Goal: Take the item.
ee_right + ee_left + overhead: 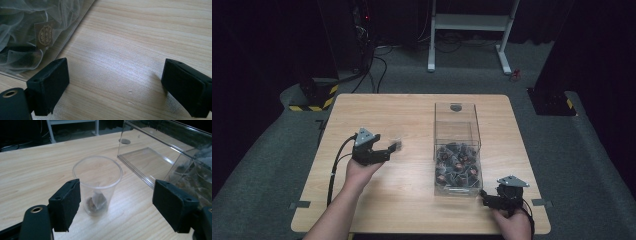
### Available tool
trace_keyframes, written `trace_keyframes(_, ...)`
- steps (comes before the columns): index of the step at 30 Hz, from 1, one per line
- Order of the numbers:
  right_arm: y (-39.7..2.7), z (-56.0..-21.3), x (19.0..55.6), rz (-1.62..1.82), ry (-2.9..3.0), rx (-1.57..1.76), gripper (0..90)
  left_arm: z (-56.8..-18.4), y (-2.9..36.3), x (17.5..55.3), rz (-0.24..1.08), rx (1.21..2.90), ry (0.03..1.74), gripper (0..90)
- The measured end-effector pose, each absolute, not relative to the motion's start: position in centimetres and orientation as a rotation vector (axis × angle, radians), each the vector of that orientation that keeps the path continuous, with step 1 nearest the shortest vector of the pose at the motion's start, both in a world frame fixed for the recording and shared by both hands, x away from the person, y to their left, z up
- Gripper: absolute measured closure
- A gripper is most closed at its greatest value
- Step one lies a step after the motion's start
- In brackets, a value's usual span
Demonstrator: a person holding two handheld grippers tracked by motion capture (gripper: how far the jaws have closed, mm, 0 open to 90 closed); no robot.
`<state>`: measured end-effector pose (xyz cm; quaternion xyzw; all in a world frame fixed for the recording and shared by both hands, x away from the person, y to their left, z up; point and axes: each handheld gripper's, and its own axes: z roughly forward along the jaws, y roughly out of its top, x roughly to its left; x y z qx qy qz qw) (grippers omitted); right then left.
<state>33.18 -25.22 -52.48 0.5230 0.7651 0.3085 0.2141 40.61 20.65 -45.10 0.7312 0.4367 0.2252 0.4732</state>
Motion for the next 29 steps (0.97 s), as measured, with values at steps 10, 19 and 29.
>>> trace_keyframes(10, -25.2, -52.5, 33.2, 0.856, 2.124, 1.45, 7.6, -47.8, 21.0, 38.1, 0.506, 1.838, 1.09, 21.3)
trace_keyframes(19, -25.2, -52.5, 33.2, 0.856, 2.123, 1.45, 7.6, -50.6, 21.3, 35.8, 0.446, 1.918, 1.098, 21.3)
trace_keyframes(29, -25.2, -52.5, 33.2, 0.856, 2.123, 1.449, 7.6, -52.1, 21.4, 34.5, 0.439, 1.961, 1.076, 21.1)
